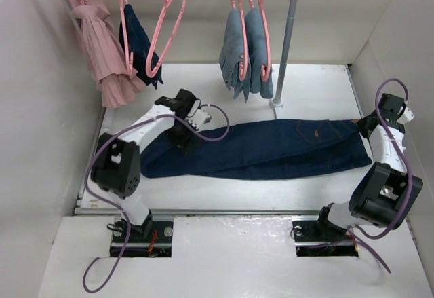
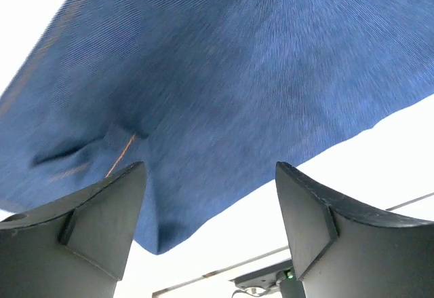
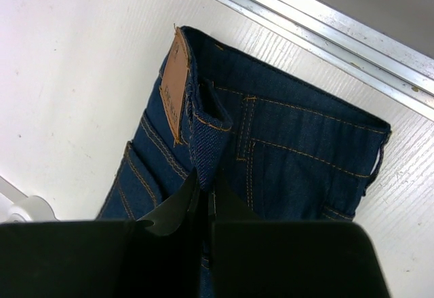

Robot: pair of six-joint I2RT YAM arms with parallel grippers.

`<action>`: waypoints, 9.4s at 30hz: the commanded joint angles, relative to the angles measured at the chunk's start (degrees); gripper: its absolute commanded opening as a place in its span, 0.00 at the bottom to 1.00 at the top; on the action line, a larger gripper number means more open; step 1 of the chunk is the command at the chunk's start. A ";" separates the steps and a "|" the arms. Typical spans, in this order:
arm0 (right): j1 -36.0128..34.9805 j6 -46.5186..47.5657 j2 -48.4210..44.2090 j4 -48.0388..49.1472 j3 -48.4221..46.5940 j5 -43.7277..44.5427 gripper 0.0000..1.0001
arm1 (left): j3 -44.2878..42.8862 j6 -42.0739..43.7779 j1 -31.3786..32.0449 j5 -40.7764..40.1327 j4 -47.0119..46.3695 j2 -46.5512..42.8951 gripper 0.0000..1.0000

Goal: Place the trousers on the hanger
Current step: Fold the trousers at the center of the board.

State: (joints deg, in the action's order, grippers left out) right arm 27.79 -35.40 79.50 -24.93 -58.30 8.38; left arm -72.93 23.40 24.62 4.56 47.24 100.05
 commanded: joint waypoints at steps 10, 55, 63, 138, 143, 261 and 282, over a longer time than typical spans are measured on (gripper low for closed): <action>0.51 -0.02 -2.34 7.08 0.73 0.49 0.00 | 17.88 14.77 -5.71 1.86 -13.46 -46.66 1.00; -1.16 1.03 1.09 10.51 1.26 -1.97 0.00 | 20.63 5.61 -33.67 3.26 -20.53 -8.47 0.32; -1.16 1.03 -0.58 9.46 1.26 -0.91 0.00 | 21.95 8.33 -33.67 7.57 -16.57 -8.47 0.30; 2.79 -11.81 13.48 8.14 5.74 -8.73 0.00 | 17.38 9.65 -40.62 -17.21 -9.01 -19.72 0.00; 2.79 -10.22 12.44 8.14 4.60 -8.73 0.00 | 15.63 8.25 -40.62 -17.83 -9.01 -19.72 0.00; 14.04 -14.70 8.20 -21.04 8.12 6.47 1.00 | 15.36 4.90 -38.77 -15.19 -13.67 -14.18 0.17; 14.04 -7.94 11.47 -12.96 6.18 5.69 0.00 | 15.88 4.38 -39.30 -15.19 -12.61 -15.24 0.18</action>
State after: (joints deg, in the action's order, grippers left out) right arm 41.56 -46.26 91.50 -43.38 -52.77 14.46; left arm -55.55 28.29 -14.37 -10.94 33.28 86.21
